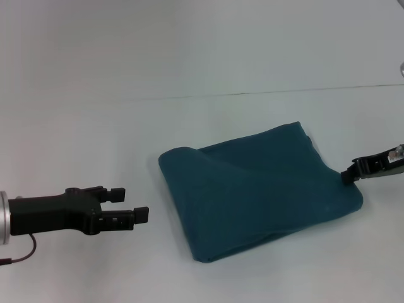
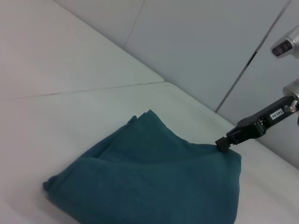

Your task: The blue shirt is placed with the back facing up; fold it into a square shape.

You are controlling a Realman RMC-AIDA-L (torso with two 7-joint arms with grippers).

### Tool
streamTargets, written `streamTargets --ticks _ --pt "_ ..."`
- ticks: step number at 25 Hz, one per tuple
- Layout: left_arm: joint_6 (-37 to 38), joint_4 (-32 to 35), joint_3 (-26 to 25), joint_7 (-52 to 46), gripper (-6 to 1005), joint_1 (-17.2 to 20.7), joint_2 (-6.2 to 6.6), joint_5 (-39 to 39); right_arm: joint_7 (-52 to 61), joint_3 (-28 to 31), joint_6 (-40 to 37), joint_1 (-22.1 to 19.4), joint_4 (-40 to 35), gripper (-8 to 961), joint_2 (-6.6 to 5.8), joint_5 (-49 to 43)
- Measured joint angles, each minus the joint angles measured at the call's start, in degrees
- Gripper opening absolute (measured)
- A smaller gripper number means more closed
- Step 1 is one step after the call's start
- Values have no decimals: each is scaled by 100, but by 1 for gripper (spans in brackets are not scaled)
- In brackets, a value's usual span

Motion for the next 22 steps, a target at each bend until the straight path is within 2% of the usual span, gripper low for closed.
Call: streamTargets --ticks 5,12,18,19,22 --pt "20 19 -70 -81 919 10 7 0 -95 223 70 -44 -42 68 -22 220" --pt "-5 28 -244 -716 920 -30 55 0 -612 592 -350 -317 -43 108 -390 1433" --pt "-30 3 -242 -2355 920 -233 126 43 -860 747 -513 -537 -153 311 -559 2011" --pt "-49 -38 -211 -3021 920 -369 159 233 -959 764 -639 -545 -225 366 -590 2075" --pt "-66 -130 -174 -3594 919 -539 185 495 -1134 766 -866 -545 -397 533 -592 2140"
